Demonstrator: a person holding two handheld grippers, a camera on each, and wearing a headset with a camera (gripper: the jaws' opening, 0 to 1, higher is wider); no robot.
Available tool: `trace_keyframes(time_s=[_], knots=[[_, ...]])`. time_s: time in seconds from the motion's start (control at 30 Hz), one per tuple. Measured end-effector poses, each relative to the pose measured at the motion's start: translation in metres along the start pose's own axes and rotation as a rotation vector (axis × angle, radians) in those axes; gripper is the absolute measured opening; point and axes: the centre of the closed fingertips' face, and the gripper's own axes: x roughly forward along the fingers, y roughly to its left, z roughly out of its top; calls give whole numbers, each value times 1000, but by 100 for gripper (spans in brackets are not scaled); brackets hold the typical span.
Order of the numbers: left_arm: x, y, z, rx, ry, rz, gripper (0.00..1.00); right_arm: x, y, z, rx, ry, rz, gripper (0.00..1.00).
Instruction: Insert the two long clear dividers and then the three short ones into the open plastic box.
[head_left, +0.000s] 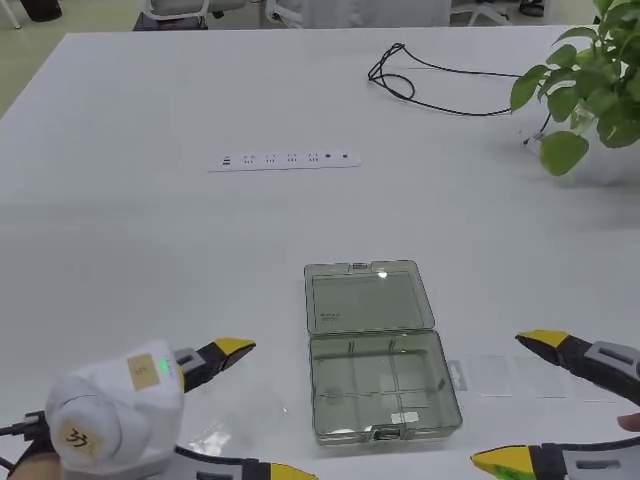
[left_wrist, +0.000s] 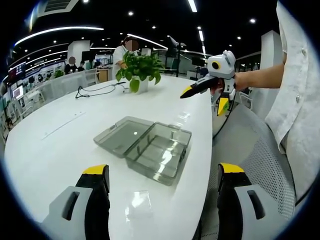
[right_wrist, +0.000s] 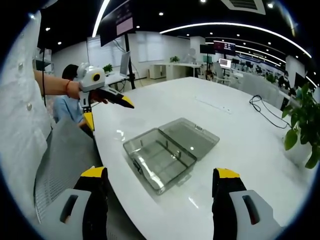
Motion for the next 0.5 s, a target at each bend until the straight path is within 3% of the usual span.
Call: trace_keyframes(time_s=[0.17,0.3,0.5], knots=[[-3,5,0,-6,5,12,91,1,0,0,4,-2,2,87],[-9,18,-3,-24,8,40,89,2,1,1,7,-6,3,86],[-18,35,-14,-48,53,84,87,4,2,-1,12,-7,4,86]])
